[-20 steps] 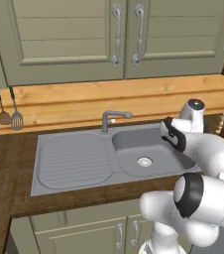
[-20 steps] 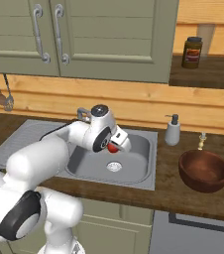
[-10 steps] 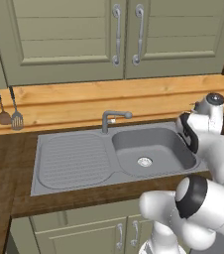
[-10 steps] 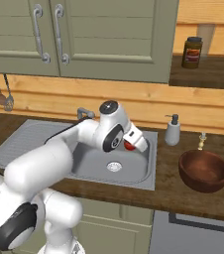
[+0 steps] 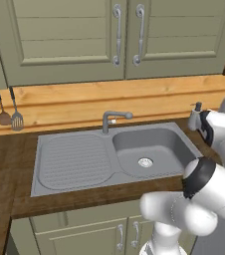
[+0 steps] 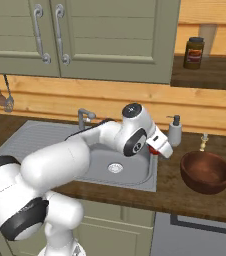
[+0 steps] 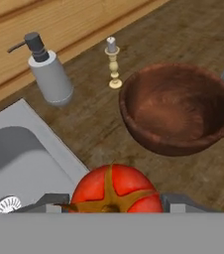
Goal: Pick the tomato from the sink and place it in the bowl. Then pick the bowl and place it in the microwave. Then close the microwave door and press the start button.
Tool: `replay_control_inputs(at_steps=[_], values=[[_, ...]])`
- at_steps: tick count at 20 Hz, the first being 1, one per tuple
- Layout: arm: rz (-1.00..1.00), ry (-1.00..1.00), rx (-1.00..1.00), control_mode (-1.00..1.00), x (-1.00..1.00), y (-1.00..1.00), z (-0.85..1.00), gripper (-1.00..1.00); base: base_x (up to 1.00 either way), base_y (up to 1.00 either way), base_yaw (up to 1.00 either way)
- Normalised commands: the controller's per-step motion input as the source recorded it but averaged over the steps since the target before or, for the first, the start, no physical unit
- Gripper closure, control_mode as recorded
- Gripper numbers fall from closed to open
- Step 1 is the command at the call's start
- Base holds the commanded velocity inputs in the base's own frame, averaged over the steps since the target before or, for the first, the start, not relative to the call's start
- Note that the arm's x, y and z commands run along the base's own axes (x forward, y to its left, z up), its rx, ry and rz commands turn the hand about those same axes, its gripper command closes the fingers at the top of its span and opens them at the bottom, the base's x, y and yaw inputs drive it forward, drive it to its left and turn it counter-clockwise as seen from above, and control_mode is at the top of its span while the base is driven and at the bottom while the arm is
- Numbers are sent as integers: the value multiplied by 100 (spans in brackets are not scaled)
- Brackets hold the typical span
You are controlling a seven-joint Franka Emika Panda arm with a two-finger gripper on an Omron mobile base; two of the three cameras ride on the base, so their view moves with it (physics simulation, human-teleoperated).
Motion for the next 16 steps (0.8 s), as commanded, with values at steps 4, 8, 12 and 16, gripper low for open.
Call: replay_control_inputs(at_steps=[4,8,12,16], values=[[-2,0,3,-100,0,-93,0,100,0,0,0],[0,-2,1,-100,0,-64,0,100,0,0,0],[0,0,3,-100,0,-77,-9,100,0,0,0],[0,0,0,-100,0,-34,-28,100,0,0,0]])
